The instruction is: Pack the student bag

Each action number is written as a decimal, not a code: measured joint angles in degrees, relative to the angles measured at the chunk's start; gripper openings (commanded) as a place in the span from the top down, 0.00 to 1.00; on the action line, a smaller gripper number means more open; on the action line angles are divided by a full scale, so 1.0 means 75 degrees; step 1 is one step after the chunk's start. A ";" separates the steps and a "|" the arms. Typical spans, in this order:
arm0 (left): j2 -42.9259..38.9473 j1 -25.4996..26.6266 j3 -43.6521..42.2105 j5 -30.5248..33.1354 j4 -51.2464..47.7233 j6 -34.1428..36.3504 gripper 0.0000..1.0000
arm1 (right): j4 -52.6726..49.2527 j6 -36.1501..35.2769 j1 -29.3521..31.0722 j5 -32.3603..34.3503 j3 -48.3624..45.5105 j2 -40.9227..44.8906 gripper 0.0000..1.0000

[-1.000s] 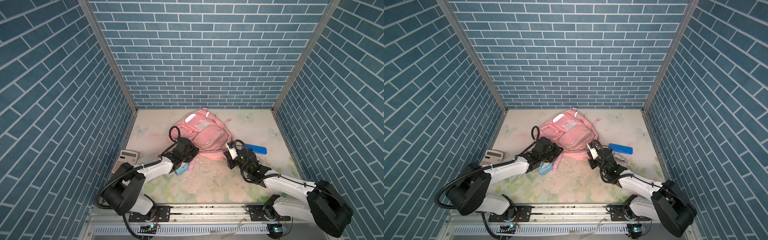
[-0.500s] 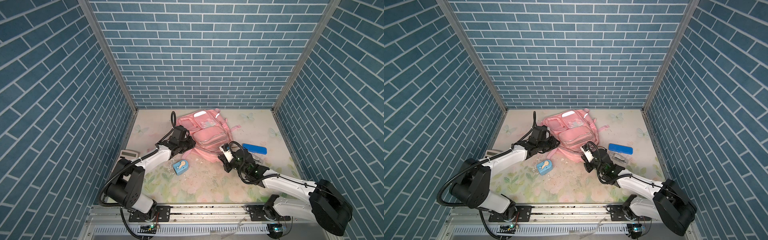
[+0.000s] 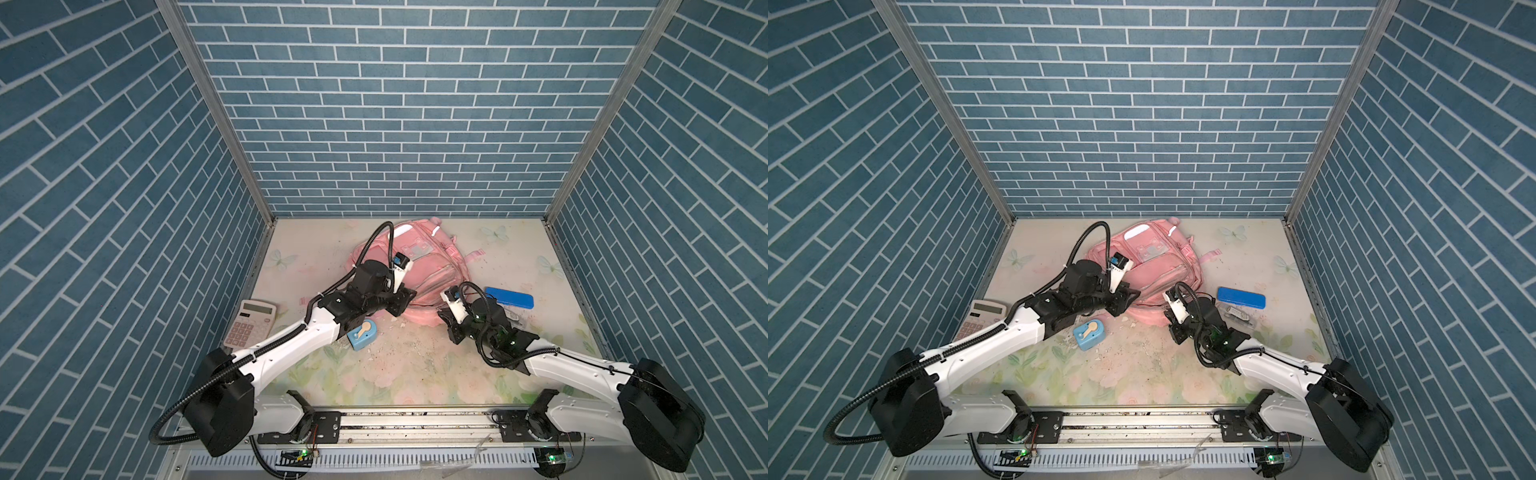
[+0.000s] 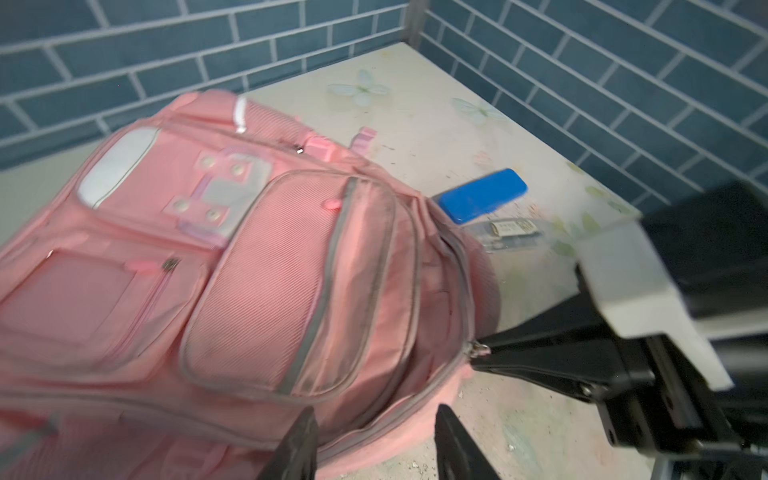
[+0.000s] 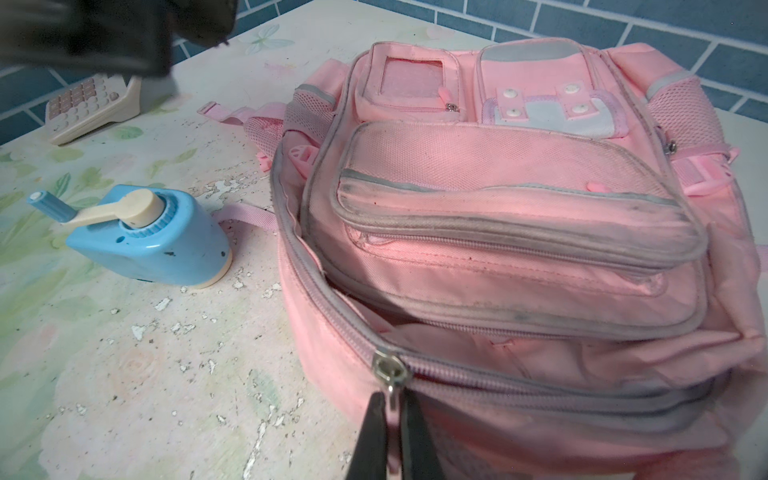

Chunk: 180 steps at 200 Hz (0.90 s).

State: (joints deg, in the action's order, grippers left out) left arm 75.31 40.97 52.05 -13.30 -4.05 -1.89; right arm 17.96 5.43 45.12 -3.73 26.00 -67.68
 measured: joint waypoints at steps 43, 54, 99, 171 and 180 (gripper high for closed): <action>0.0332 0.0003 0.0003 -0.0781 0.0070 0.2154 0.53 | 0.0210 0.0050 -0.0020 -0.0038 -0.0207 0.0026 1.00; 0.0490 0.0003 0.0009 -0.0930 0.0058 0.2611 0.53 | 0.0294 0.0055 -0.0026 -0.0070 -0.0286 0.0041 1.00; 0.1055 0.0012 0.0015 -0.1221 0.0087 0.3701 0.48 | 0.0551 0.0111 -0.0105 -0.0224 -0.0466 0.0111 1.00; 0.1632 0.0428 0.0026 -0.1035 0.0414 0.4418 0.47 | 0.0697 0.0163 -0.0262 -0.0460 -0.0469 0.0108 1.00; 0.1632 0.0428 0.0026 -0.1035 0.0475 0.4436 0.47 | 0.0711 0.0184 -0.0274 -0.0487 -0.0469 0.0108 1.00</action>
State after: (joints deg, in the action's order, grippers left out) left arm 87.55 44.18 52.25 -21.06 -0.49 31.38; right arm 23.29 6.81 43.07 -7.38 22.48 -66.87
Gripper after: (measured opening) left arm 0.530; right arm 0.070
